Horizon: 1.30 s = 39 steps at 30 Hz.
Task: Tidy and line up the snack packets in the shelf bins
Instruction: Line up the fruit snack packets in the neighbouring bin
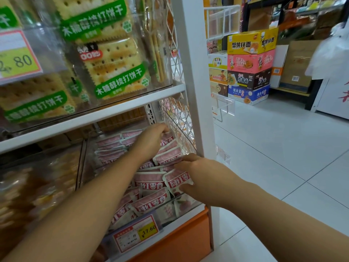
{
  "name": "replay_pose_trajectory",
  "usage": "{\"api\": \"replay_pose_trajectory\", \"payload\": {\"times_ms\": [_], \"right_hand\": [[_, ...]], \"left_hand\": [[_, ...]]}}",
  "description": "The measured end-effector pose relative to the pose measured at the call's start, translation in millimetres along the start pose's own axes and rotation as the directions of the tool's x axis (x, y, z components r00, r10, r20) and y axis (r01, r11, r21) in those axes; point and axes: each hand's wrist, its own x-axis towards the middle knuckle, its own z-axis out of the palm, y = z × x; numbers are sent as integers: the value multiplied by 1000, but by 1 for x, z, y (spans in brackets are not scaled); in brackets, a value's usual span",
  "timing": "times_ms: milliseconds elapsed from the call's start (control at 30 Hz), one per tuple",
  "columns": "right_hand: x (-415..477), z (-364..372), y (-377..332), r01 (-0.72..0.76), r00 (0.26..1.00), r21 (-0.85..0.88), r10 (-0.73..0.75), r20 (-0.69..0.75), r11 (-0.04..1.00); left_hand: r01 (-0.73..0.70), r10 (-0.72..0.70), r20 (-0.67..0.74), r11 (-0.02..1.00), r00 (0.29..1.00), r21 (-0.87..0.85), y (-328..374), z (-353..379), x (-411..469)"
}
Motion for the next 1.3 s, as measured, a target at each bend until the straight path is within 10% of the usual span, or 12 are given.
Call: {"api": "replay_pose_trajectory", "payload": {"times_ms": [367,567,1300], "right_hand": [[-2,0,-2,-17,1000,1,17,-3,1000],[-3,-3,-6,-21,1000,-2,21,10,1000],[0,2,-2,-5,1000,0,5,-15,1000]], "left_hand": [[65,-40,239,993,970,-96,2,-10,13],[61,-121,457,988,881,144,7,-22,22],[-8,6,116,1000,993,16,-5,12,-10]]}}
